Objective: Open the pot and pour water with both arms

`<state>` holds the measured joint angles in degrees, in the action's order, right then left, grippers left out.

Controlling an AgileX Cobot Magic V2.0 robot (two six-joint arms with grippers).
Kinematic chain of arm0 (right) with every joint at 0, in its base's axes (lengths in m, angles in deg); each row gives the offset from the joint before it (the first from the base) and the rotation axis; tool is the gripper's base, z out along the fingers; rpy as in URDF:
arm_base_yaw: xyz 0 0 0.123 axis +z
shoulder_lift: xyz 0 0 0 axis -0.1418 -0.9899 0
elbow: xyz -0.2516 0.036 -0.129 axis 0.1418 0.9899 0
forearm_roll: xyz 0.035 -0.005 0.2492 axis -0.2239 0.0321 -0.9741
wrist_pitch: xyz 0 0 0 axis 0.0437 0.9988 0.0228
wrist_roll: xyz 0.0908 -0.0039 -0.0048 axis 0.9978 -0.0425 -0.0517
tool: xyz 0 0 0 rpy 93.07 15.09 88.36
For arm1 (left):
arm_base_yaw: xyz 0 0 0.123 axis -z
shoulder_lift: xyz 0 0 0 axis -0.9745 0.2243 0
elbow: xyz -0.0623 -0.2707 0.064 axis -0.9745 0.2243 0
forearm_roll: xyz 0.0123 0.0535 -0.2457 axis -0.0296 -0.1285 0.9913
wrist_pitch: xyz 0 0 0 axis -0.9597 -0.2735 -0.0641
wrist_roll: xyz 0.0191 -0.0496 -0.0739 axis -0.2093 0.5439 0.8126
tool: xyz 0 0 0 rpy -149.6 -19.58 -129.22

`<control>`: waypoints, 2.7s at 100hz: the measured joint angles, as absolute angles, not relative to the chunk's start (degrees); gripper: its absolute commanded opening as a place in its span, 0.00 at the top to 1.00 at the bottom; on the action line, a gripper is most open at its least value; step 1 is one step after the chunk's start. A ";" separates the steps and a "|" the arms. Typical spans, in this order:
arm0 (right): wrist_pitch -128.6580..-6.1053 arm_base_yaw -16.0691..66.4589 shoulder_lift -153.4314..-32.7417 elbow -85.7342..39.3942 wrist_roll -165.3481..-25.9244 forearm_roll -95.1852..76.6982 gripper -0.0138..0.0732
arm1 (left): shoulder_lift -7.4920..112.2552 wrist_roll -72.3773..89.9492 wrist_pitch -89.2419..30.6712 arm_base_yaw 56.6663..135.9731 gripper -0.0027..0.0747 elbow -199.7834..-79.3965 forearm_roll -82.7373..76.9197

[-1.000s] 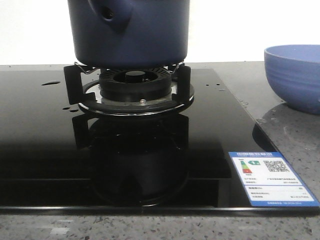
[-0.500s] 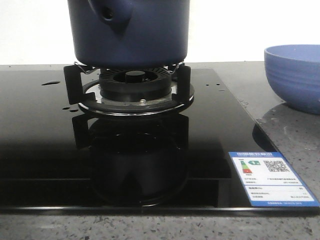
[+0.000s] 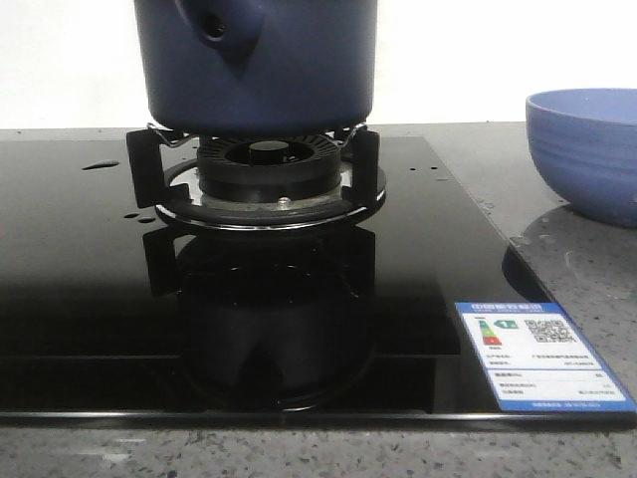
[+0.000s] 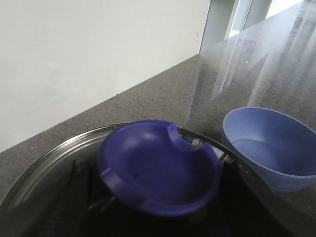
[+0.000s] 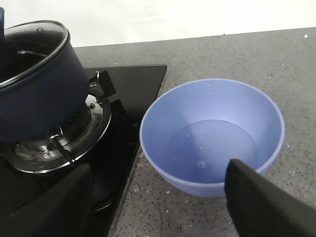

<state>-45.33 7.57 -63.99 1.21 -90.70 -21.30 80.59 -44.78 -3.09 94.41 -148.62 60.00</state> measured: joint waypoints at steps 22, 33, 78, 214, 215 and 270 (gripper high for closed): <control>-45.24 7.57 -63.99 1.21 -90.73 -21.30 0.26 | 81.70 -45.18 -3.09 94.56 0.38 -149.55 60.00; -45.24 7.57 -63.99 1.21 -90.73 -21.30 0.26 | 81.70 -45.24 -2.75 94.56 0.46 -149.55 59.90; -42.76 7.57 -66.27 -0.57 -90.73 -21.30 0.30 | 81.84 -45.24 -1.94 94.56 0.50 -151.37 59.13; -19.02 -8.77 -121.77 -31.37 -89.47 -15.80 0.92 | 76.39 -45.24 -2.85 78.30 0.50 -155.80 58.81; -19.02 -8.77 -121.77 -31.37 -89.47 -15.80 0.92 | 76.39 -45.24 -2.99 78.30 0.50 -155.80 58.81; -13.45 3.55 -120.93 -51.21 -87.69 -17.33 0.90 | 76.39 -45.24 -7.99 78.07 0.50 -155.80 59.14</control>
